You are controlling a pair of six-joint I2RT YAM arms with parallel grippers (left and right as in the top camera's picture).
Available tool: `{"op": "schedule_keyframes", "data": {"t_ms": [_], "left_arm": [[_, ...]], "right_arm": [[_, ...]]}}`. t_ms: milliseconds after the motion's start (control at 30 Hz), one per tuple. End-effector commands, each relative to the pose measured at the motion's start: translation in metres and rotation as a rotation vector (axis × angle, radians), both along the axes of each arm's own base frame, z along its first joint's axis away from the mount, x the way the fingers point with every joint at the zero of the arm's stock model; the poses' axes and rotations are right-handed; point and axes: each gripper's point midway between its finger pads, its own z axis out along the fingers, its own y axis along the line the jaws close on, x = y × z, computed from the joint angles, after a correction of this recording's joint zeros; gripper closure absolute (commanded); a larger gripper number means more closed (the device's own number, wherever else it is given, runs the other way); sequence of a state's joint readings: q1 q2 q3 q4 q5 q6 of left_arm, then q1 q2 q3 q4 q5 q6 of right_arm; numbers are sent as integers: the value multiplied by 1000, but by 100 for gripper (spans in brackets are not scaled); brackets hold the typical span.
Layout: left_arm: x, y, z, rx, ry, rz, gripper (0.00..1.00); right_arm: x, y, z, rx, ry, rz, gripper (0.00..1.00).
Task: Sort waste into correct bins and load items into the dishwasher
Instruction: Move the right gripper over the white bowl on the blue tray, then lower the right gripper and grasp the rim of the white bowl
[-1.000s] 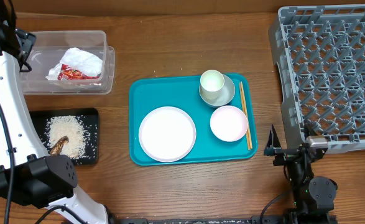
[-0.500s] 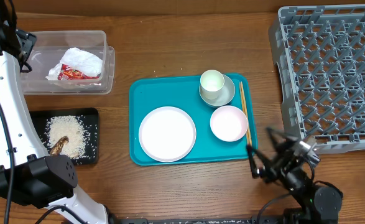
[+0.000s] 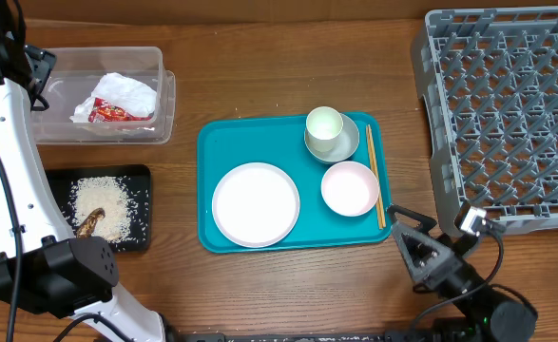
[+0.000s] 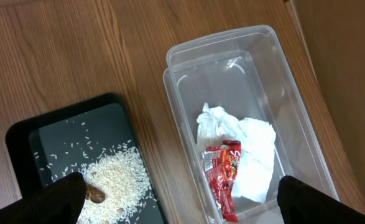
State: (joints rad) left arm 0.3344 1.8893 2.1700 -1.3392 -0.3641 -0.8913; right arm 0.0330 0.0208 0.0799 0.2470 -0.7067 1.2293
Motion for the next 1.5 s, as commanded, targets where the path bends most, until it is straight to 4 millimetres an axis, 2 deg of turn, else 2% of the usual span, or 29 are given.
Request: {"op": "schedule_keyframes", "data": {"t_ms": [0,167,300,400,533,700,833,900,1033,1100,1167,1233,1300,1400,1467], "left_arm": [[0,3,1,17,5,8,0],[0,3,1,17,5,8,0],[0,3,1,17,4,8,0],[0,3,1,17,5,8,0],[0,3,1,17,5,8,0],[0,3,1,17,5,8,0],[0,3,1,17,5,8,0],[0,3,1,17,5,8,0],[0,2,1,17,5,7,0],[0,2,1,17,4,7,0],[0,2,1,17,5,7,0],[0,2,1,17,5,7,0],[0,2,1,17,5,7,0],[0,3,1,17,5,8,0],[0,3,1,17,5,8,0]], "right_arm": [[5,-13,34,-94,-48,-132,1],[35,-27,30,-369,103,-255,0],[64,-26,21,-568,233,-204,0],[82,-30,-3,-701,417,-168,1],[99,-34,-46,-880,652,-178,0],[108,10,-88,-1049,674,-37,0],[114,39,-117,-1144,684,-23,0],[116,48,-130,-1198,678,-21,0],[122,51,-155,-1269,710,-32,0],[123,55,-160,-1257,717,-10,0],[121,70,-160,-1206,707,56,0],[121,86,-154,-1141,675,118,0],[124,93,-150,-1111,647,131,0],[129,93,-149,-1110,635,109,15],[134,85,-155,-1119,679,36,18]]}}
